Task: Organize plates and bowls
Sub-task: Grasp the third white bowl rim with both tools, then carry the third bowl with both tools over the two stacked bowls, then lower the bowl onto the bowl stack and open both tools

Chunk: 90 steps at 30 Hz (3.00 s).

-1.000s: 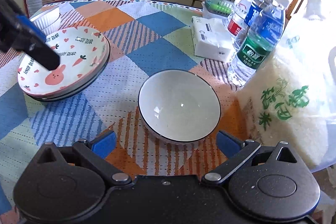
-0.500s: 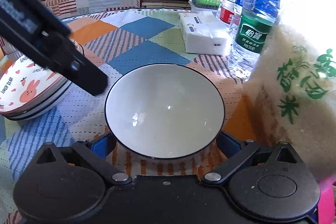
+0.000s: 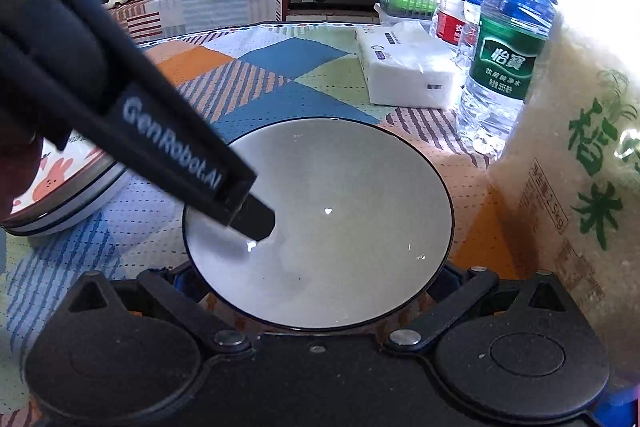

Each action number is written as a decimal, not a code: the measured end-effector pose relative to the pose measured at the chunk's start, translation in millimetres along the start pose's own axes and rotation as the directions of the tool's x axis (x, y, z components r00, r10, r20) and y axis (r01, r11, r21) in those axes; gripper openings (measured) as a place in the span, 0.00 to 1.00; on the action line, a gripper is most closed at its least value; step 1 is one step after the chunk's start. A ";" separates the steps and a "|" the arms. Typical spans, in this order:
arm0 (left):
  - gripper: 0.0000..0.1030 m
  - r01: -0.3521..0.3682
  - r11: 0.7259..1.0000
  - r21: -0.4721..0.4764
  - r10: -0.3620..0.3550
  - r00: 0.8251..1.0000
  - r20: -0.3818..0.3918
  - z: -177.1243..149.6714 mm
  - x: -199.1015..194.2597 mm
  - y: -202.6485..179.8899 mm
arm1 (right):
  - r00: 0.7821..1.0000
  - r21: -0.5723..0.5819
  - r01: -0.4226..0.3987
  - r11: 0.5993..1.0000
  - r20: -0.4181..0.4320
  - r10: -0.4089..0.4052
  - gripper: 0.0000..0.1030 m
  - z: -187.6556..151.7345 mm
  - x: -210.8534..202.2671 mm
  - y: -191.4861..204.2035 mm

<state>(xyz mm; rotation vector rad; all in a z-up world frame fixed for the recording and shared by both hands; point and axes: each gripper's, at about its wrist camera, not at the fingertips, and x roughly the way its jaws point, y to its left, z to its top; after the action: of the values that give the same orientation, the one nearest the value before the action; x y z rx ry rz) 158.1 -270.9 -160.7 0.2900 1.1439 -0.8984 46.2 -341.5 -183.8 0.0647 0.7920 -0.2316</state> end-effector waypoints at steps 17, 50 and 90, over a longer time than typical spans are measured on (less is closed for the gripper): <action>0.16 -0.040 0.999 0.032 0.040 0.999 -0.002 -10.8 -59.2 4.5 | 0.998 -0.012 -0.023 1.000 0.049 0.024 1.00 14.4 -37.4 27.7; 0.18 -0.166 0.963 -0.214 0.197 0.971 0.137 -48.4 -260.4 165.1 | 0.953 -0.354 -0.228 0.907 0.111 0.283 1.00 133.8 -87.6 207.9; 0.17 -0.257 0.846 -0.466 0.266 0.963 -0.047 -20.5 -159.8 352.5 | 0.898 -0.508 -0.440 0.740 -0.226 0.378 1.00 206.6 77.8 306.6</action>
<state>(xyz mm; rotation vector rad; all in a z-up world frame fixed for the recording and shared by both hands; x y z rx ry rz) 386.2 38.4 -110.9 0.0339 1.2311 -0.3609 313.7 -87.2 -103.0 -0.2967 0.9075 0.4355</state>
